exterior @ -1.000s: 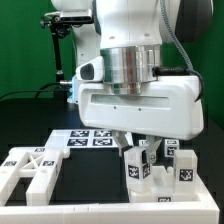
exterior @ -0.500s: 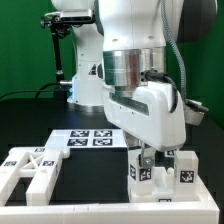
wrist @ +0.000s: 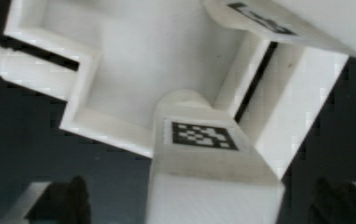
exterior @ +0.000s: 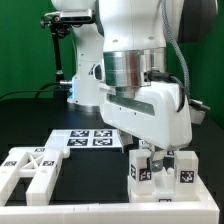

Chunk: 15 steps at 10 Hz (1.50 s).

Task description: Assemble chair

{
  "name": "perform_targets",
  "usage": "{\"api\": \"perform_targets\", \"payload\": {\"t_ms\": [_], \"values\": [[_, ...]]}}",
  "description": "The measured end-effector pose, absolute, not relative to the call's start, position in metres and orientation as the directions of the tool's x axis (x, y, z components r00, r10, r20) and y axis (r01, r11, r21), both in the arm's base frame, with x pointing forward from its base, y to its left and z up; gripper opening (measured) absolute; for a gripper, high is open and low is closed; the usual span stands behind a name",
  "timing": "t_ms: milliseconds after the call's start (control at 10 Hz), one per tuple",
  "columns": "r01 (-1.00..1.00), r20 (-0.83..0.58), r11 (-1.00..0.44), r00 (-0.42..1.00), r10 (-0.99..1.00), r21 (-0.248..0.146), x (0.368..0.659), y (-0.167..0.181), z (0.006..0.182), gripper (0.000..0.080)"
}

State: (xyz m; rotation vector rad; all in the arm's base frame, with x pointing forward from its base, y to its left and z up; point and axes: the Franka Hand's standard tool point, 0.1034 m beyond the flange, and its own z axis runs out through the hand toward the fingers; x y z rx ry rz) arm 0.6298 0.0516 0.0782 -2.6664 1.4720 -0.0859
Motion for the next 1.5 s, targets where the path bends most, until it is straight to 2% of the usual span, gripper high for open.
{"api": "perform_targets", "payload": {"t_ms": [100, 500, 800, 1300, 1400, 1500], "values": [[-0.782, 0.015, -0.613, 0.615, -0.788, -0.11, 0.6299, 0.0516, 0.0782, 0.0647], [-0.598, 0.044, -0.795, 0.796, -0.604, -0.102, 0.63, 0.0507, 0.0779, 0.0649], [-0.291, 0.08, -0.953, 0.951, -0.298, -0.083, 0.633, 0.0528, 0.0805, 0.0649], [0.146, 0.106, -0.989, 0.984, 0.144, -0.012, 0.6331, 0.0557, 0.0798, 0.0649], [0.151, 0.105, -0.988, 0.983, 0.15, -0.01, 0.633, 0.0551, 0.0797, 0.0525], [0.146, 0.105, -0.989, 0.984, 0.145, -0.01, 0.633, 0.055, 0.0797, 0.0525]]}}
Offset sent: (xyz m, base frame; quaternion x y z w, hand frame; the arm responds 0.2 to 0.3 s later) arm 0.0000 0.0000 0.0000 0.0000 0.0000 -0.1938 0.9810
